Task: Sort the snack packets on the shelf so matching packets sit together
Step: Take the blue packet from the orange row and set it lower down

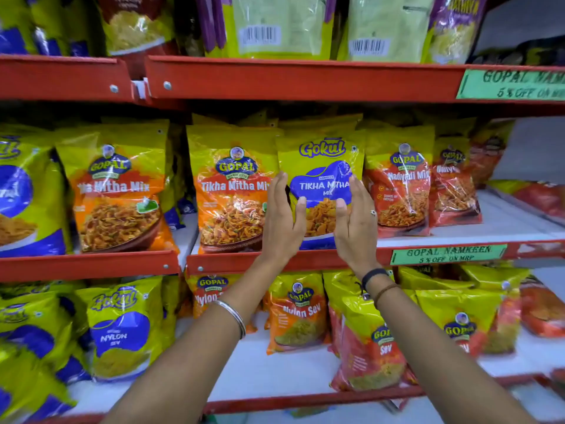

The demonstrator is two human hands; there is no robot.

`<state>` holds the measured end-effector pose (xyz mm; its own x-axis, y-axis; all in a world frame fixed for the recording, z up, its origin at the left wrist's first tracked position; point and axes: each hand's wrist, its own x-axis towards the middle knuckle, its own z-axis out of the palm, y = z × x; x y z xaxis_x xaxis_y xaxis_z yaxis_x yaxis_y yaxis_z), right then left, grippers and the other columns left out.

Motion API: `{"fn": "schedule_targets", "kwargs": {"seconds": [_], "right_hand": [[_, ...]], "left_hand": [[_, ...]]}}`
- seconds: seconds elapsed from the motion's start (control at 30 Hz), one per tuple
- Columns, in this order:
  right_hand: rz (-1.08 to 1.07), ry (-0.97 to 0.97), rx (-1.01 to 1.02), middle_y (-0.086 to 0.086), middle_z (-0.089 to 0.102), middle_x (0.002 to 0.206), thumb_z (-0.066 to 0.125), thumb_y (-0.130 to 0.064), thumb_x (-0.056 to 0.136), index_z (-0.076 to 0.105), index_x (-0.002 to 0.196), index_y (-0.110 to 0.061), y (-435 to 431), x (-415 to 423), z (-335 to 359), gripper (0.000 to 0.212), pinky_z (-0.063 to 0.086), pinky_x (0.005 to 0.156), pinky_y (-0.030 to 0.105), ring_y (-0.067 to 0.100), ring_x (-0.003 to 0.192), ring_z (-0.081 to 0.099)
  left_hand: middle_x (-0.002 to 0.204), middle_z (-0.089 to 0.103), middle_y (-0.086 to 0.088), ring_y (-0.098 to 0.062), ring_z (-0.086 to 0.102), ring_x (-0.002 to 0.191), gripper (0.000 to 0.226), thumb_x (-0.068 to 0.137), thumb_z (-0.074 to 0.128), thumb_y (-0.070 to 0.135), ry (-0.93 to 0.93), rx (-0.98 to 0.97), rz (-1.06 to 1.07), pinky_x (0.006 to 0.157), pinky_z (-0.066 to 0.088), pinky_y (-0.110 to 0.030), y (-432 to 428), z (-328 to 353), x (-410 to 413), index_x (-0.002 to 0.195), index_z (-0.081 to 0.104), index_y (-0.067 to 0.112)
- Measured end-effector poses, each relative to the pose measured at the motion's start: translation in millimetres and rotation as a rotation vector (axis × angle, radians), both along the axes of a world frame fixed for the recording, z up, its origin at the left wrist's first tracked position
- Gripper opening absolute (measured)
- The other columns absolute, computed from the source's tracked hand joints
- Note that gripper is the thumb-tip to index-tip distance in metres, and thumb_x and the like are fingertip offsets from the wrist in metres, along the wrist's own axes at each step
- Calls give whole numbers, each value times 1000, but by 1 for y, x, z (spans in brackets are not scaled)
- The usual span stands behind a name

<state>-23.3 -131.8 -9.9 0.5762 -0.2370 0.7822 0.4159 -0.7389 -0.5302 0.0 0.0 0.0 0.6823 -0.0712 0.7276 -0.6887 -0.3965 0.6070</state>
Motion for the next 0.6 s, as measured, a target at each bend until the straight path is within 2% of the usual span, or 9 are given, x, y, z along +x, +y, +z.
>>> {"fn": "schedule_targets", "kwargs": {"seconds": [0.07,0.17,0.23,0.3,0.33,0.4,0.47,0.53,0.6], "right_hand": [[-20,72,83,11,31,155,34,-41,98,26,147,-9,-7,7,-3,59,19,116,29,19,145,23],[10,251,162,15,23,158,44,-45,95,15,149,-6,-20,20,-14,73,15,116,32,25,147,19],[49,317,184,14,33,154,49,-58,88,20,148,-9,-33,33,-17,83,26,118,42,27,142,30],[99,357,224,10,51,140,50,-69,79,36,140,-15,-43,39,-20,83,41,107,45,26,130,48],[118,368,248,8,59,131,54,-68,77,45,133,-17,-47,41,-20,76,46,100,38,24,122,55],[155,358,282,5,67,114,66,-52,79,55,120,-14,-52,41,-18,58,47,82,14,21,106,62],[178,317,314,2,68,105,72,-34,80,58,117,-10,-54,38,-14,46,43,69,3,20,96,64],[208,274,348,-1,68,104,75,-27,79,59,118,-11,-54,30,-14,46,48,74,11,16,94,65],[225,236,389,1,68,112,78,-26,76,57,121,-13,-52,18,-16,52,52,85,26,14,101,64]], "left_hand": [[150,25,-11,-21,23,141,59,95,44,34,122,-48,11,117,24,-35,-9,-6,7,143,18,11],[148,34,-13,-26,31,138,66,89,56,33,282,-61,5,114,28,-35,-15,-17,20,141,23,9],[135,53,-12,-28,49,125,62,86,62,33,331,-90,-5,104,42,-42,-18,-20,31,136,35,11],[122,64,-12,-27,60,112,51,84,64,29,355,-119,-27,90,48,-36,-16,-20,36,128,46,11],[117,66,-12,-27,62,106,45,84,65,27,370,-122,-35,84,47,-32,-16,-19,36,123,51,9],[111,69,-11,-22,63,97,37,84,66,25,387,-120,-40,78,43,-27,-16,-17,36,116,56,8],[109,70,-10,-17,63,92,35,82,68,23,397,-134,-44,79,48,-31,-15,-15,35,112,59,8],[107,70,-6,-17,65,94,36,79,71,20,386,-183,-58,85,54,-41,-11,-17,29,111,61,9],[108,69,-3,-17,66,97,39,76,73,15,357,-236,-86,88,54,-43,-8,-20,19,113,61,11]]}}
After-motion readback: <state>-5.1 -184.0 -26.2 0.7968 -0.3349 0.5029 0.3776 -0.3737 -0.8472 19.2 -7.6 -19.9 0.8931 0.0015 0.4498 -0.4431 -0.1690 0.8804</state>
